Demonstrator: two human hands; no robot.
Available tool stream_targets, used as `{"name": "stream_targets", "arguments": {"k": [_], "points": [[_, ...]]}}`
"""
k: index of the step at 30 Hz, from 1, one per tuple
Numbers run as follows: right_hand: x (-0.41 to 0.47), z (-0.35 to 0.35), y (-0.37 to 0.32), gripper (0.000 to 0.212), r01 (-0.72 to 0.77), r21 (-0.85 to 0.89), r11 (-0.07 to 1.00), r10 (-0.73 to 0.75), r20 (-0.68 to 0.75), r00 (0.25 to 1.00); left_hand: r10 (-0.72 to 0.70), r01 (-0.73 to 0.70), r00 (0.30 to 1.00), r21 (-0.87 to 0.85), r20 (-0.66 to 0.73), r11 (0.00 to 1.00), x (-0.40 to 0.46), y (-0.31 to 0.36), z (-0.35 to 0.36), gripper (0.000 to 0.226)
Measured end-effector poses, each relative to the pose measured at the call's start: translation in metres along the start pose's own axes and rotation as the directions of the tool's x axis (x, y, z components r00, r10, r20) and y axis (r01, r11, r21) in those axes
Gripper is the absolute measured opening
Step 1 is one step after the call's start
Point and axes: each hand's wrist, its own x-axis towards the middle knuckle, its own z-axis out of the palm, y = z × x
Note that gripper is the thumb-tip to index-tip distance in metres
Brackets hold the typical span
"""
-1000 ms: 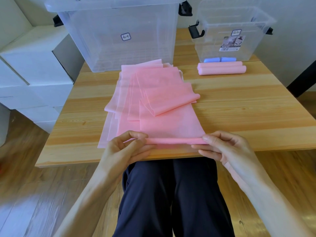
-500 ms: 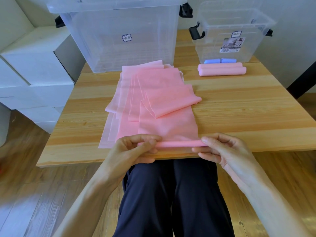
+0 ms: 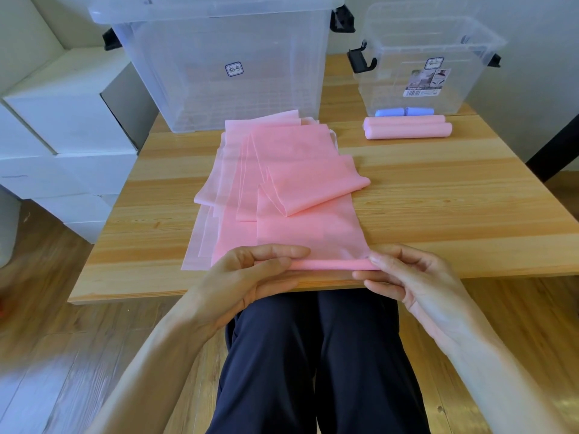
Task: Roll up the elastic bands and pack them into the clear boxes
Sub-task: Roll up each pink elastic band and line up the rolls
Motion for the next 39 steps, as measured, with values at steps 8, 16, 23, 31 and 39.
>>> {"name": "stream_targets", "arguments": {"k": [8,16,23,31,39], "points": [[-0.003,0.003,0.0,0.042,0.04,-0.063,0.997,-0.021,0.268,0.963,0.006,-0.007,0.999,-0.039,-0.045,0.999,0.002,-0.002,-0.002,0.024],[-0.001,0.013,0.001,0.023,0.063,-0.143,0.988,-0.027,0.245,0.969,0.001,0.0,0.997,0.016,-0.071,1.0,0.001,-0.002,-0.003,0.028],[-0.003,0.019,-0.001,0.024,0.1,-0.151,0.984,-0.064,0.225,0.972,0.02,-0.017,0.998,0.046,-0.052,0.999,-0.001,-0.001,0.002,0.032],[-0.003,0.022,-0.001,0.023,0.09,-0.165,0.982,-0.055,0.202,0.978,0.019,-0.018,1.0,0.035,-0.016,0.999,-0.001,-0.003,0.0,0.035],[-0.003,0.022,-0.002,0.026,0.078,-0.212,0.974,-0.032,0.209,0.977,0.074,-0.077,0.996,0.071,0.039,0.995,-0.004,-0.002,0.003,0.029]]}}
